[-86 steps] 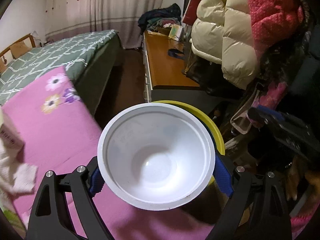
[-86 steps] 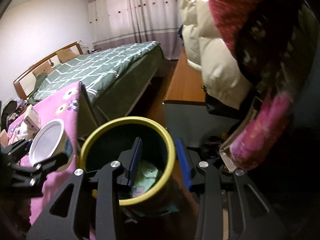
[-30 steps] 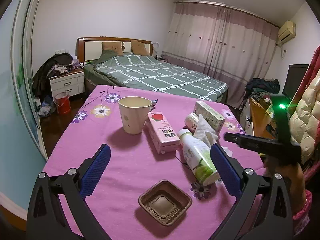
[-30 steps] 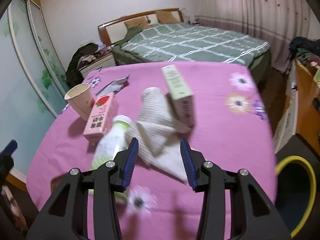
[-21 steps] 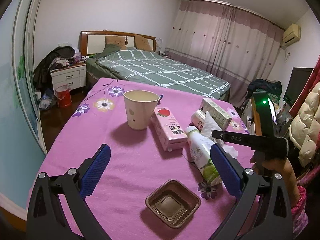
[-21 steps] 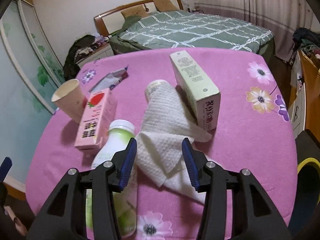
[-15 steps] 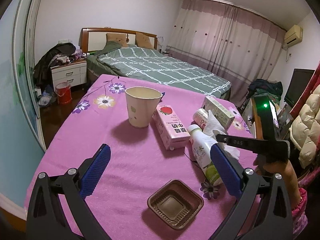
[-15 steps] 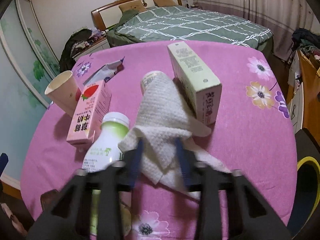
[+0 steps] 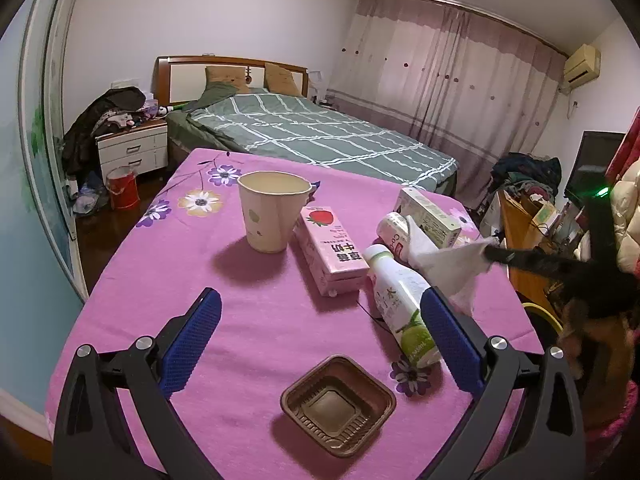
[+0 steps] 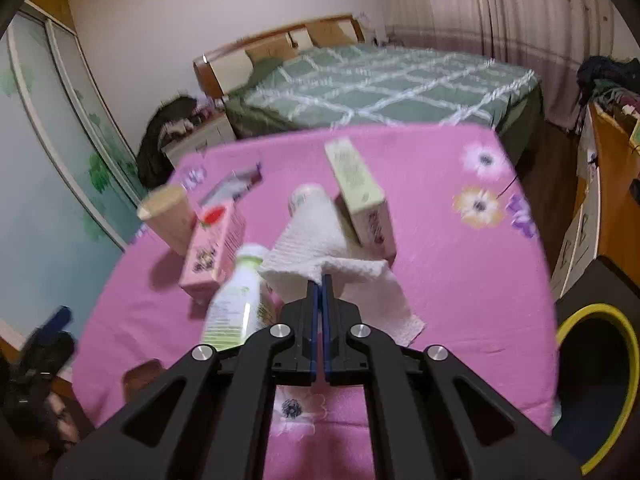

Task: Collect trash
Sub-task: 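Lift the white cloth and carry it toward the bin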

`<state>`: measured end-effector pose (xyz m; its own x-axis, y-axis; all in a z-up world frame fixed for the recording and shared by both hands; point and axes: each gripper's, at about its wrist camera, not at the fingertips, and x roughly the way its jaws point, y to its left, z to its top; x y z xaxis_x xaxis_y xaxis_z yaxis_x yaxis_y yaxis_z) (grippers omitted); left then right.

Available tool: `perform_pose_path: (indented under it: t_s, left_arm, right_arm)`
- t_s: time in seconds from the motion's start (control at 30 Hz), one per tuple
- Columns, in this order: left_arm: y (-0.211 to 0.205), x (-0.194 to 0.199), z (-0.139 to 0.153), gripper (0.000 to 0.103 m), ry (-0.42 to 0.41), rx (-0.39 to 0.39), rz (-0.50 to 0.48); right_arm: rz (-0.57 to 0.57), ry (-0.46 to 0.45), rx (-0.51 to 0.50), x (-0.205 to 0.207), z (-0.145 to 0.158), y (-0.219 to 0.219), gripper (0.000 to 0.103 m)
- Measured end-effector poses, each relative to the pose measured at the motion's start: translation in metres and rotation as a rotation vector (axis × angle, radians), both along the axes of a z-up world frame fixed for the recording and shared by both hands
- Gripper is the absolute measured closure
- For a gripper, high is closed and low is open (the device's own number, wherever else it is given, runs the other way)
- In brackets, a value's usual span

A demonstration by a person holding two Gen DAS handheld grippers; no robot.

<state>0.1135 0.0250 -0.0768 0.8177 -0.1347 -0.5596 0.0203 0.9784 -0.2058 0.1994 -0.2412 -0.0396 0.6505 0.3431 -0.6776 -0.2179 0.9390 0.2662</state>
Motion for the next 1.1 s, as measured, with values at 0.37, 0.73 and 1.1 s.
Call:
perform_pose_path:
  t_s: [0.37,0.73,1.1]
  left_arm:
    - [-0.011,-0.007,0.005,0.005,-0.011,0.010,-0.028]
    - [-0.029,-0.010,0.008,0.005,-0.009,0.025,-0.069]
    - [-0.053,-0.011,0.011,0.005,-0.008,0.047,-0.113]
  right_arm:
    - [-0.052,-0.176,0.021,-0.044,0.075,-0.037,0.101]
    - [-0.180,-0.225,-0.028,-0.079,0.097,-0.099,0.101]
    - [-0.370,-0.202,-0.058,-0.104,0.088,-0.185,0.101]
